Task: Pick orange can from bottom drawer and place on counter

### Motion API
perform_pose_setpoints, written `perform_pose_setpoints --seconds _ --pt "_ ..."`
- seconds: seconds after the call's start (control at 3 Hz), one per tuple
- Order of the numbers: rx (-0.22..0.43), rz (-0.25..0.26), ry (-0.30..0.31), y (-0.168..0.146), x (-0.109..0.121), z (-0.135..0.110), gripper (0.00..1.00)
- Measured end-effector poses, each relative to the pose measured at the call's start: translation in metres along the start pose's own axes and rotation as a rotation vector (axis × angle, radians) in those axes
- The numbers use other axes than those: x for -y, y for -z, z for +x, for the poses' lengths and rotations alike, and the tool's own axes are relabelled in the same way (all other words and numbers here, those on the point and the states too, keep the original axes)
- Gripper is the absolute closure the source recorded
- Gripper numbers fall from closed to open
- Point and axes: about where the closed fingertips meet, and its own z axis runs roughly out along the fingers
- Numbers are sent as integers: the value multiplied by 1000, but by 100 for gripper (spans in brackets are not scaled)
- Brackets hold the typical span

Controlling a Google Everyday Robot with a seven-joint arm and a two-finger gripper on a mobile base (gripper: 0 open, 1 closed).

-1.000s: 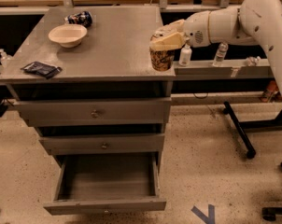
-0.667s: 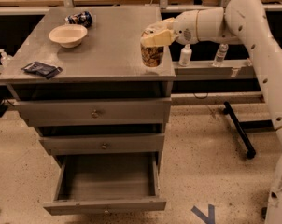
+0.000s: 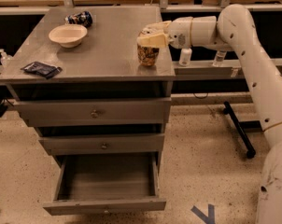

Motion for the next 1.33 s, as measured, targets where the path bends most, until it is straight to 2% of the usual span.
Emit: perform_pose_setpoints --seconds 0.33,0.67,1.0,1.33 --pt "0 -5 0 -3 -1 0 0" --pt "0 -5 0 -3 -1 0 0" --pt "22 57 100 23 -1 13 0" --pt "3 197 209 80 -4 42 0"
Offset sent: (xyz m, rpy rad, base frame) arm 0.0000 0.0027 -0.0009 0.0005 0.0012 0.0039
